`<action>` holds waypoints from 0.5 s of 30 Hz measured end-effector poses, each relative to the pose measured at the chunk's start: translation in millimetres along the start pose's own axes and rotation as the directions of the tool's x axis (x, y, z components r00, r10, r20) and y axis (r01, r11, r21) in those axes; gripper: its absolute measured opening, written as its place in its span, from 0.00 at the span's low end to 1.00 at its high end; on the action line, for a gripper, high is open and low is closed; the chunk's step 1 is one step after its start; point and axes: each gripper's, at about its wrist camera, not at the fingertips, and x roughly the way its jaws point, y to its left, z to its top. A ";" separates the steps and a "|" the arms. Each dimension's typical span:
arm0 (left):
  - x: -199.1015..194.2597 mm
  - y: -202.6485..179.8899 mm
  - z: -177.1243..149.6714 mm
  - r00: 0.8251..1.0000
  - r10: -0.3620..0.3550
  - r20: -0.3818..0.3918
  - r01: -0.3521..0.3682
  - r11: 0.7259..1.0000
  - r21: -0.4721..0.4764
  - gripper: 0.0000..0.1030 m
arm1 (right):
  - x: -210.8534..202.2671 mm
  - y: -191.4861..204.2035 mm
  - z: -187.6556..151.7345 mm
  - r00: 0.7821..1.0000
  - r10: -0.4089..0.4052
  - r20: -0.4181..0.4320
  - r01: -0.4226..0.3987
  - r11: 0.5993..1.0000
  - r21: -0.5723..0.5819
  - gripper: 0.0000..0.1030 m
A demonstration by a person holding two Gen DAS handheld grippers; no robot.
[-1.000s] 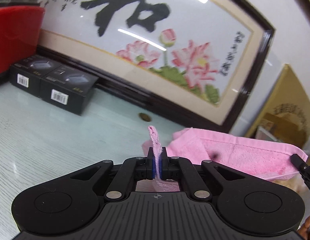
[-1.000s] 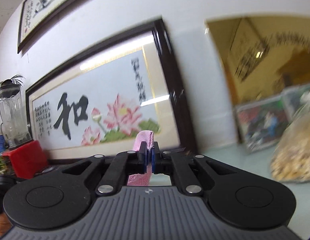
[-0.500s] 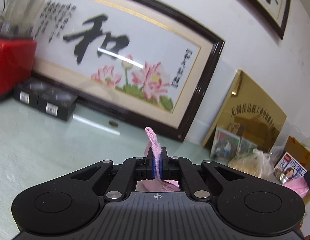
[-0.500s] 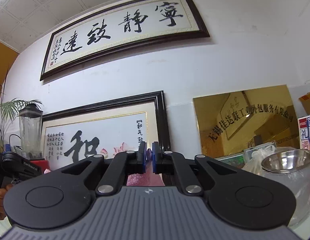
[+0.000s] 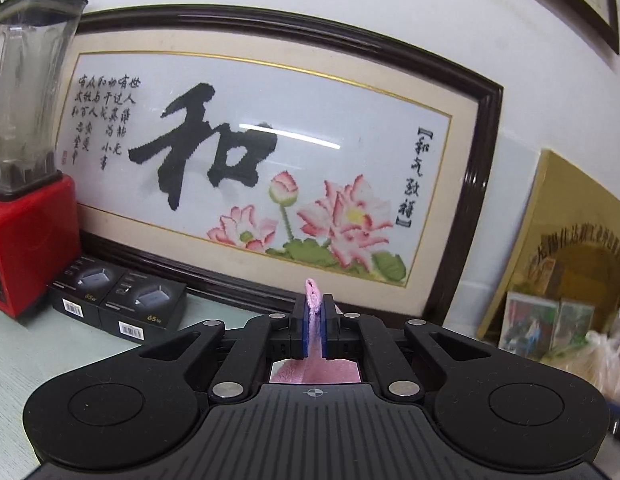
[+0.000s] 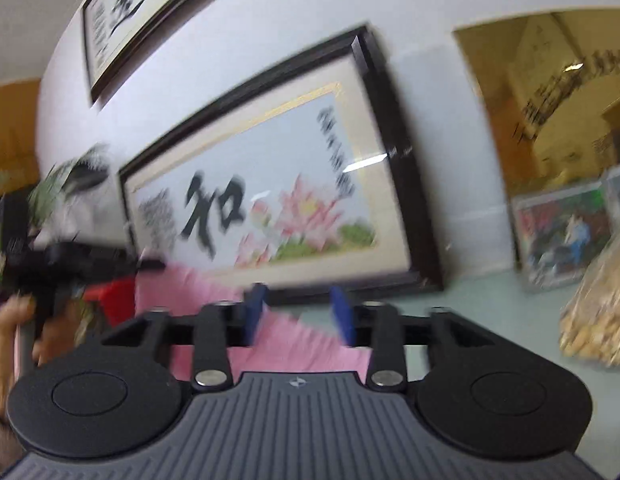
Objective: Fold towel
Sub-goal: 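Lift the pink towel with both grippers, spreading it open in the air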
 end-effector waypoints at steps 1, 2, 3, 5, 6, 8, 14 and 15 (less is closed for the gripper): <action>0.8 2.7 -2.8 1.000 -0.008 -0.008 0.008 1.000 0.014 0.04 | 6.1 6.5 -19.1 0.997 0.039 -0.063 -0.040 0.999 -0.010 0.60; 0.2 4.3 -5.0 1.000 0.005 0.001 -0.005 1.000 0.029 0.04 | 10.9 15.8 -36.1 0.991 0.069 -0.114 -0.071 0.997 -0.020 0.60; -1.3 5.8 -6.6 1.000 0.020 0.011 -0.021 0.999 0.041 0.04 | 12.7 25.5 -49.1 0.985 0.090 -0.147 -0.096 0.995 -0.028 0.60; -6.0 12.5 -8.0 1.000 0.010 0.018 -0.010 0.999 0.042 0.04 | 26.2 51.7 -79.1 0.961 0.120 -0.250 -0.139 0.989 -0.058 0.58; -8.3 16.7 -8.8 1.000 0.008 0.023 -0.009 0.999 0.036 0.04 | 31.3 63.0 -87.1 0.954 0.102 -0.281 -0.127 0.989 -0.071 0.58; -13.3 25.0 -10.7 0.999 0.018 0.033 -0.019 0.999 0.030 0.04 | 44.6 75.7 -101.6 0.938 0.045 -0.343 -0.072 0.995 -0.066 0.55; -15.0 55.9 -19.6 0.999 0.036 0.012 -0.036 0.999 0.000 0.05 | 61.4 80.9 -114.7 0.931 0.060 -0.361 -0.054 0.998 0.024 0.55; -13.8 61.6 -21.7 1.000 0.031 0.001 -0.031 0.999 -0.013 0.05 | 62.6 81.5 -114.1 0.937 0.051 -0.345 -0.046 0.999 0.022 0.55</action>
